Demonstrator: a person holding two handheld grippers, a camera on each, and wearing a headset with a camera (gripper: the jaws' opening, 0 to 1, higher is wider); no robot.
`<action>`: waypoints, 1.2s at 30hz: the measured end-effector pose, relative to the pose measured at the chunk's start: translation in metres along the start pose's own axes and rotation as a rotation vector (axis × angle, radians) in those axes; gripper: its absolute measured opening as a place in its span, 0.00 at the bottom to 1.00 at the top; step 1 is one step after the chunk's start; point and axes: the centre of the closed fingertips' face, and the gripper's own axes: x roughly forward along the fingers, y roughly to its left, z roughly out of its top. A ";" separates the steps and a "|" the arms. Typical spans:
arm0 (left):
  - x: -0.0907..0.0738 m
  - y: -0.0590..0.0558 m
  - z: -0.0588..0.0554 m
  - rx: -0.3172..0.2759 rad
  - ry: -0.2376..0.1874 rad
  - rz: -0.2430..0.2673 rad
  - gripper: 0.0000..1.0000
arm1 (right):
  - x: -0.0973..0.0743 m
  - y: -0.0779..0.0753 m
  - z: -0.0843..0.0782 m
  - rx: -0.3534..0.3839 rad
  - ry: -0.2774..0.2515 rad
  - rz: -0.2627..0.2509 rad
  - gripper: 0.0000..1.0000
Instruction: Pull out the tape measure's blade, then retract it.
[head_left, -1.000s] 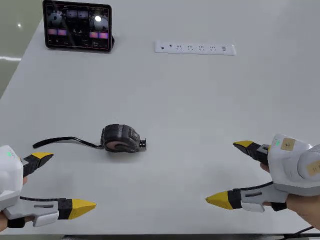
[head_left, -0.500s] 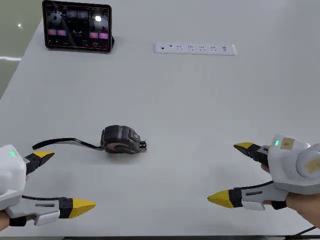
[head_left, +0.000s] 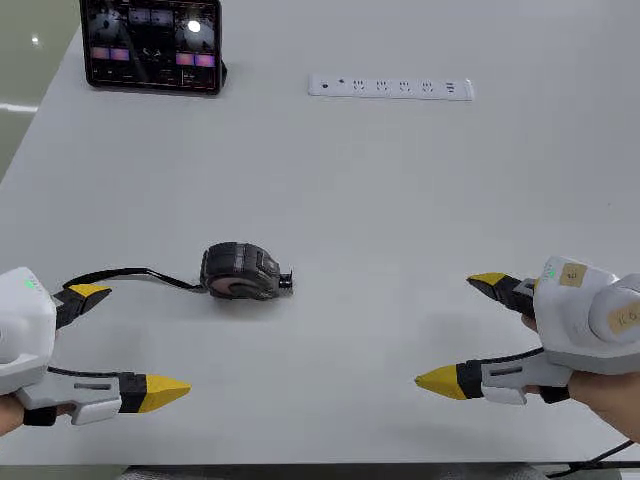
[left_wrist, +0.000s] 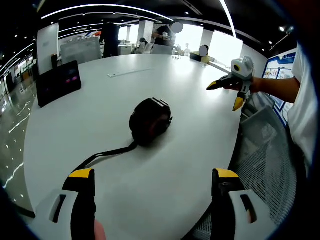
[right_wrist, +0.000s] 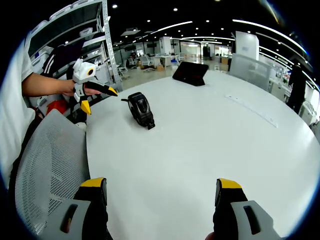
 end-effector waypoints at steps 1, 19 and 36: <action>0.001 0.000 0.000 0.005 0.002 -0.004 0.94 | 0.000 0.000 0.000 -0.001 0.000 0.001 0.89; 0.016 0.003 0.018 0.106 0.031 -0.078 0.92 | 0.014 -0.002 0.015 -0.076 -0.002 0.053 0.87; 0.034 0.008 0.023 0.198 0.086 -0.134 0.90 | 0.032 -0.005 0.019 -0.100 0.007 0.114 0.86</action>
